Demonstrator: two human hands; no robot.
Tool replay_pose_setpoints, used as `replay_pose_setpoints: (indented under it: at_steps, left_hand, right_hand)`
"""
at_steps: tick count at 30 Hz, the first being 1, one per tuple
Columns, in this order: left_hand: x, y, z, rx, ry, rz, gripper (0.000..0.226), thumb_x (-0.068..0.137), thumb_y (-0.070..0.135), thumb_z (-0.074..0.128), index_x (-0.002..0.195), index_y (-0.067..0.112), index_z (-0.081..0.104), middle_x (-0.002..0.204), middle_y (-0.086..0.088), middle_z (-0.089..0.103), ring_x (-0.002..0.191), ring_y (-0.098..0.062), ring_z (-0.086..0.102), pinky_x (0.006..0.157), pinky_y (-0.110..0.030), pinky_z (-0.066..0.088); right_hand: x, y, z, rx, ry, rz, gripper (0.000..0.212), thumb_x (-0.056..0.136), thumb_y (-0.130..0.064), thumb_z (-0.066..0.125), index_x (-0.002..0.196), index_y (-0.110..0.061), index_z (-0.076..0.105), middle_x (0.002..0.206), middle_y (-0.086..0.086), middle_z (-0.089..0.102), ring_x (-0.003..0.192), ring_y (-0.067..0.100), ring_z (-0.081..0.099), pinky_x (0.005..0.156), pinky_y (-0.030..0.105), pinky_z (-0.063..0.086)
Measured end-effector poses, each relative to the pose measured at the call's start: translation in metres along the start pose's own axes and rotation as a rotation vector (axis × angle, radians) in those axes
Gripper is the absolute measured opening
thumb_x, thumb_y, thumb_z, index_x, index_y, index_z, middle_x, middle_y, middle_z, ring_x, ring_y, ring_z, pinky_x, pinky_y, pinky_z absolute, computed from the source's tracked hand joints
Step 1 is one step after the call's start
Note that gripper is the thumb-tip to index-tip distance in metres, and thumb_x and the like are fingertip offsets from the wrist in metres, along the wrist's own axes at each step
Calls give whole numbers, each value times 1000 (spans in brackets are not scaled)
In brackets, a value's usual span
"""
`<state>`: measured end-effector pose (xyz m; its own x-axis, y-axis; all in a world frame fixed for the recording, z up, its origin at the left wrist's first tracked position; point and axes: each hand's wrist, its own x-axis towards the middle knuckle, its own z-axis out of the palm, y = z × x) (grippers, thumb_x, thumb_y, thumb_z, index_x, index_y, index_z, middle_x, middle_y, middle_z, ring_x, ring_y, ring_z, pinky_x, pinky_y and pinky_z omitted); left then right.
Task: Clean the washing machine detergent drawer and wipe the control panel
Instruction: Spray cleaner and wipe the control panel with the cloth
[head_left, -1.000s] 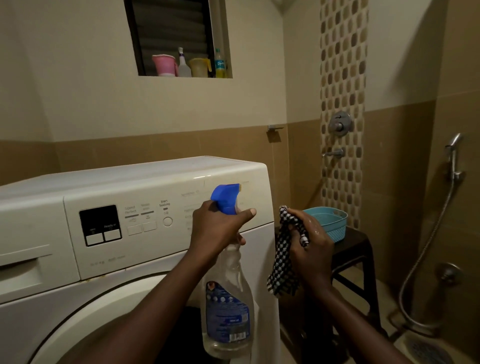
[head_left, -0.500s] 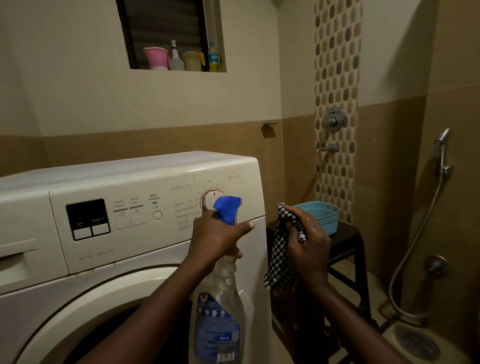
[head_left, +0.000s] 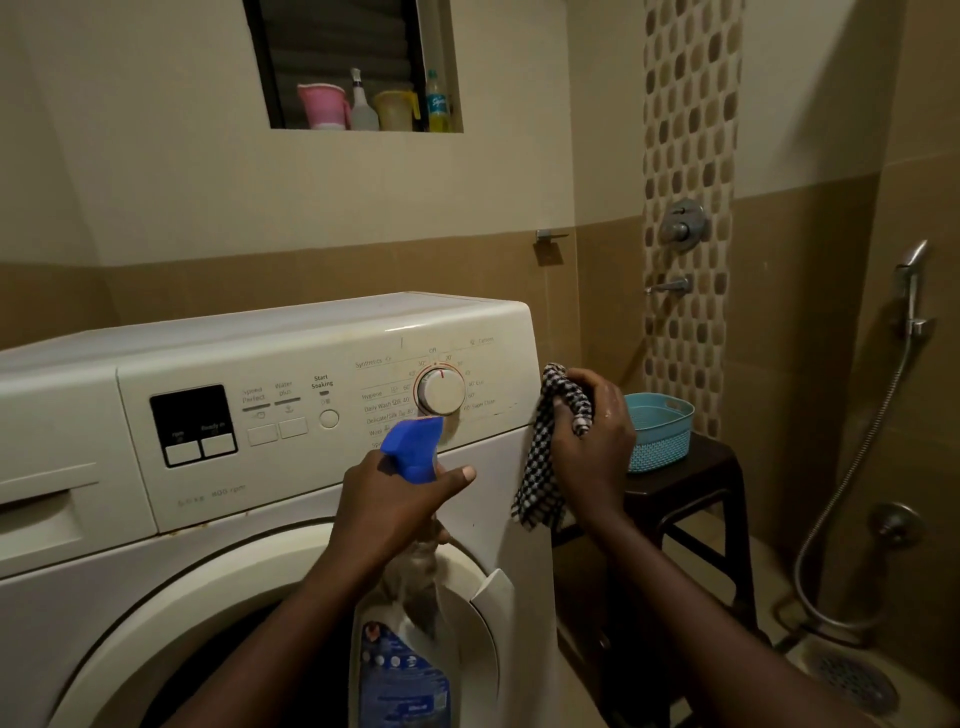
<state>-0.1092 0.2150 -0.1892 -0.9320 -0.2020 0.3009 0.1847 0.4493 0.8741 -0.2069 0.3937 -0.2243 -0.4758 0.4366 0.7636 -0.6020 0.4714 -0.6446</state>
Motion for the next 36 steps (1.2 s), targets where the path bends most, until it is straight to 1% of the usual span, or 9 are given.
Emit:
replay_pose_setpoints:
  at_steps: [7,14,18,23,27,29,31,34,36]
  left_hand:
    - [-5,-16,-31,-87,76,8,30,74,33,80,86,11,63,62,-13,69,58,-29,72,68,-40,61]
    - [-9,-25,-35,-60,89,52,22,76,26,80,82,11,64,64,-10,69,52,-21,69,48,-17,52]
    - [-8,-26,-37,-84,83,53,21,77,24,78,81,11,62,56,1,69,47,-10,66,47,-13,50]
    - [-7,-26,-39,-80,99,44,25,75,27,82,81,9,66,62,-7,69,51,-21,70,60,-30,55]
    - [-9,-29,-40,-71,104,49,23,76,25,81,78,10,64,56,-5,68,45,-15,67,48,-16,50]
    - [-10,-30,-37,-96,91,51,22,77,23,82,77,9,64,56,-10,66,46,-21,68,50,-21,55]
    - [-9,-30,-34,-114,97,51,23,77,22,82,76,8,64,55,-10,65,47,-24,67,53,-27,56]
    - [-7,-27,-34,-86,137,66,25,77,24,80,73,10,61,46,3,62,40,-6,61,45,-9,45]
    - [-6,-25,-33,-86,142,67,26,78,25,80,73,11,59,44,6,61,38,-3,59,42,-7,42]
  right_hand:
    - [-26,-13,51,-49,17,123,33,93,-18,57,125,-13,50,129,7,46,115,13,42,94,25,38]
    - [-61,-8,39,-86,-355,-429,53,73,-11,71,121,-23,53,127,-1,46,120,16,42,97,21,37]
    - [-41,-4,34,-26,-168,-142,40,81,-12,69,118,-22,61,117,1,53,104,2,44,88,7,35]
    - [-65,-13,43,-52,-399,-397,45,79,-17,69,120,-28,56,120,0,53,106,8,49,88,15,45]
    - [-27,1,39,-12,-58,-19,38,86,-15,66,123,-22,60,118,2,52,105,4,43,90,23,45]
    - [-4,0,38,-36,24,39,36,88,-13,64,123,-16,61,116,6,52,104,10,46,91,32,47]
    - [6,-12,41,-25,-42,-85,38,85,-9,64,122,-16,62,115,4,51,104,11,47,90,23,45]
    - [2,-26,42,-36,-258,-296,48,79,-3,66,124,-19,61,118,4,52,107,10,47,87,4,35]
    - [7,-22,38,-100,-303,-395,48,80,-8,68,126,-20,60,119,4,53,107,12,49,84,10,42]
